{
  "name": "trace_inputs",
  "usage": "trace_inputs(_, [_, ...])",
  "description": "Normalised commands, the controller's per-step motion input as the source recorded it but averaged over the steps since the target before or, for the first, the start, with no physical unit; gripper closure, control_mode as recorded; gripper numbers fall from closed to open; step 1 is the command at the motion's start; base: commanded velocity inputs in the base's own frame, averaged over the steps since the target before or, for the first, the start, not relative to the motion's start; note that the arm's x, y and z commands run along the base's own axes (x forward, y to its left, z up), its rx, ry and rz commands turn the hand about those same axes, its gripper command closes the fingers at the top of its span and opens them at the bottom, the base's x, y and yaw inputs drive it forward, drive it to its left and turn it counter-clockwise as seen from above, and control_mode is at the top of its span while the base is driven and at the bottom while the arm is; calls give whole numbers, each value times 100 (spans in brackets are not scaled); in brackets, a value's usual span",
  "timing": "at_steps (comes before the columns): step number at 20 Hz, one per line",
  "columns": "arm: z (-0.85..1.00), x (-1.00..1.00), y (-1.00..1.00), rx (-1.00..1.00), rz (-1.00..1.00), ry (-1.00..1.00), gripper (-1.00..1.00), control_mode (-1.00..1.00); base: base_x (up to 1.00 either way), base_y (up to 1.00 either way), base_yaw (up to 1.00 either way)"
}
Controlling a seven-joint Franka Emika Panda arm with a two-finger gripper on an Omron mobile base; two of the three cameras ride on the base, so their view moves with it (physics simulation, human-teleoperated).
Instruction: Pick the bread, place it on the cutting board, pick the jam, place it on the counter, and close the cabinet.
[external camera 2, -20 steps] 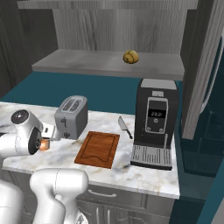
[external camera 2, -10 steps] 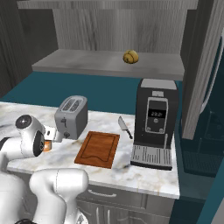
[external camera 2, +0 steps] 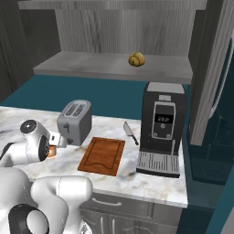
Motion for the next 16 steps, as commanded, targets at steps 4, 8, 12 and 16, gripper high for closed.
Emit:
trace_inputs(4, [-23,14,0,0,0,0,100,-100,0,0,0])
trace_inputs(8, [-23,7,0,0,0,0,100,-100,0,0,0])
trace_inputs(12, [-16,3,0,0,0,0,100,-100,0,0,0])
trace_inputs(16, [-19,1,0,0,0,0,100,-100,0,0,0])
